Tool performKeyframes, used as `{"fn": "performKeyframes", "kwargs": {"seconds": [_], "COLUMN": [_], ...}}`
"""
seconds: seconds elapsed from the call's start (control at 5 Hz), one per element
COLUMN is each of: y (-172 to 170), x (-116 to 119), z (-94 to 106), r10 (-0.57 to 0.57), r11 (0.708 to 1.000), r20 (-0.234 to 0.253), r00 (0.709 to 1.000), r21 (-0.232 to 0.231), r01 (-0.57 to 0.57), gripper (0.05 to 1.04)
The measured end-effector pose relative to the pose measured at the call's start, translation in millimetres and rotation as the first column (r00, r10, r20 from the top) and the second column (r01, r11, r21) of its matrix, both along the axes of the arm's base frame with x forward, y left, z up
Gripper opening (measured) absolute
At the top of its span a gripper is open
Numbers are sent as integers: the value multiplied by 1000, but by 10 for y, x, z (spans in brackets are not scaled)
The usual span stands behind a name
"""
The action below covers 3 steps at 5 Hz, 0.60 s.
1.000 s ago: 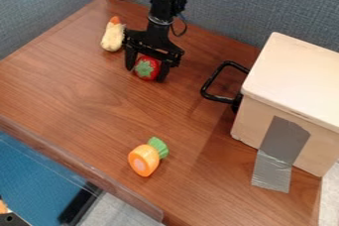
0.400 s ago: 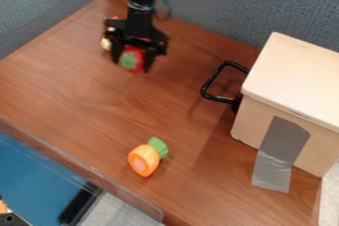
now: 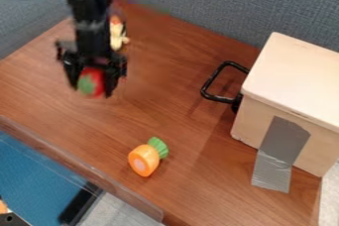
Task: Move the strawberry to bottom left of the table
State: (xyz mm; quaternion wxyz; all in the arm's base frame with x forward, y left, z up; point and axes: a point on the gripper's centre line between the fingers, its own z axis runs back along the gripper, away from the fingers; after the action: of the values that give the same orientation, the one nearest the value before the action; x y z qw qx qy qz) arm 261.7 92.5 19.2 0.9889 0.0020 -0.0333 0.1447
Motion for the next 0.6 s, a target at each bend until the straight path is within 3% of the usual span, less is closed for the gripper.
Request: {"fn": "performKeyframes", "kwargs": {"seconds": [0.2,0.4,0.6], "y": [115,161,206], "x": [-253,-333,-349], "z": [-189,-360,-401], "r10": [20,11,5], "r11": [999,998,996], "r20": [-7,-39,-57], "r00": [1000,999,998], "r21": [27,62,88], "r01": [-19,-9,0], "gripper": [786,786,859]}}
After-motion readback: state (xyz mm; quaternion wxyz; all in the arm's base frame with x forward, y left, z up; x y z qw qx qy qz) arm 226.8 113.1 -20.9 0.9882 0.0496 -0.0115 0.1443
